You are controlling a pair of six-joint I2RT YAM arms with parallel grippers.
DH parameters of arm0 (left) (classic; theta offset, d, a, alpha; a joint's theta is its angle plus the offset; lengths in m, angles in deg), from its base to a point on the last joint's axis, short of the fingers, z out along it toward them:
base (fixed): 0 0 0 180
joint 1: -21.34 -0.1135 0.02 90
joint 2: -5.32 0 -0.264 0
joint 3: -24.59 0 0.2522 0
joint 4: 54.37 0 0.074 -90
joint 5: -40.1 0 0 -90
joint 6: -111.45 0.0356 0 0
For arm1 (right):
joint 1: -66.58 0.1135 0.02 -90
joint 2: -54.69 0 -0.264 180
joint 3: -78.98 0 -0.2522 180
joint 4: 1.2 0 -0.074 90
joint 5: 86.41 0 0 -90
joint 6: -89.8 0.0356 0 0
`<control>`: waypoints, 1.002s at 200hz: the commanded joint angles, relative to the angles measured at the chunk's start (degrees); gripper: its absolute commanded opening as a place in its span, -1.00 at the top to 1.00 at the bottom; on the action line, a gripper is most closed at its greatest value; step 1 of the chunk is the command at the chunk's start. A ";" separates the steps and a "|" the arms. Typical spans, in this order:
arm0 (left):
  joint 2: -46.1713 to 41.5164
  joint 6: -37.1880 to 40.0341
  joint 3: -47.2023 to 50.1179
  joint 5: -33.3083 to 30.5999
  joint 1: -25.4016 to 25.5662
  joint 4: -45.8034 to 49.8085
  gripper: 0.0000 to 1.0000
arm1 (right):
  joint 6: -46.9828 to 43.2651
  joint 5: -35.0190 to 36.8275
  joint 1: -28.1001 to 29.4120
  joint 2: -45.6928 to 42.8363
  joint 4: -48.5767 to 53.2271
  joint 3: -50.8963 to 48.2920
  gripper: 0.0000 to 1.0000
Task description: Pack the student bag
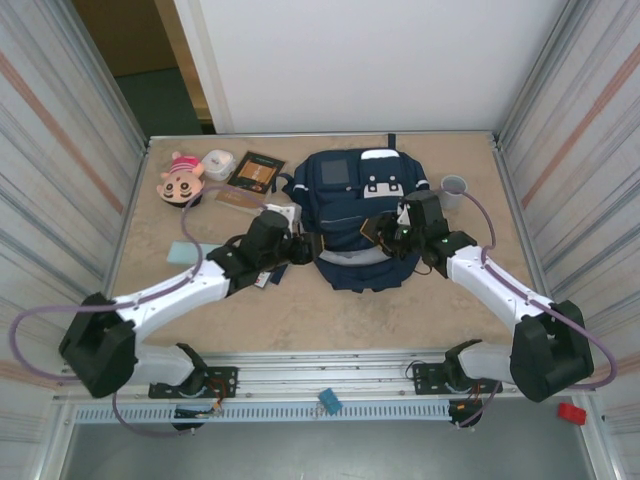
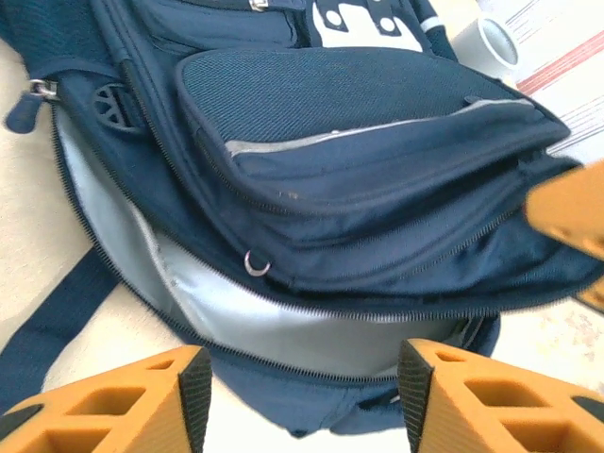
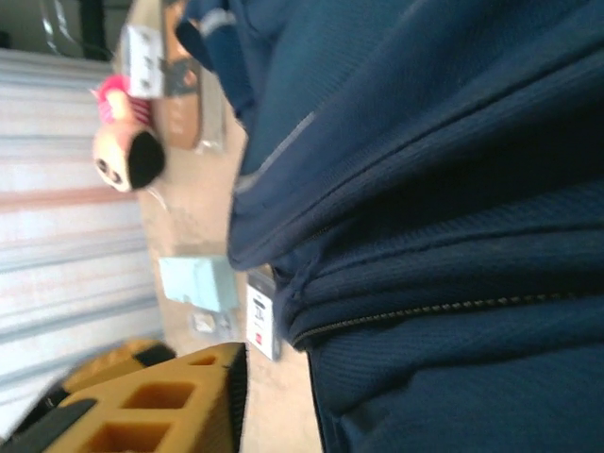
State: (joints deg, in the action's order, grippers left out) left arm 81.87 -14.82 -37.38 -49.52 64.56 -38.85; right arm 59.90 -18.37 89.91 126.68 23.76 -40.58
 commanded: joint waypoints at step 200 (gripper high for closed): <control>23.63 -2.93 -5.19 -0.55 -1.68 -1.31 0.12 | -15.18 9.35 -0.44 11.69 5.89 6.33 -0.10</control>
State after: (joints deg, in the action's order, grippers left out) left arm 107.34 -16.85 -44.52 -48.38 62.18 -44.75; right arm 46.39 -13.69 90.13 134.98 39.12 -30.42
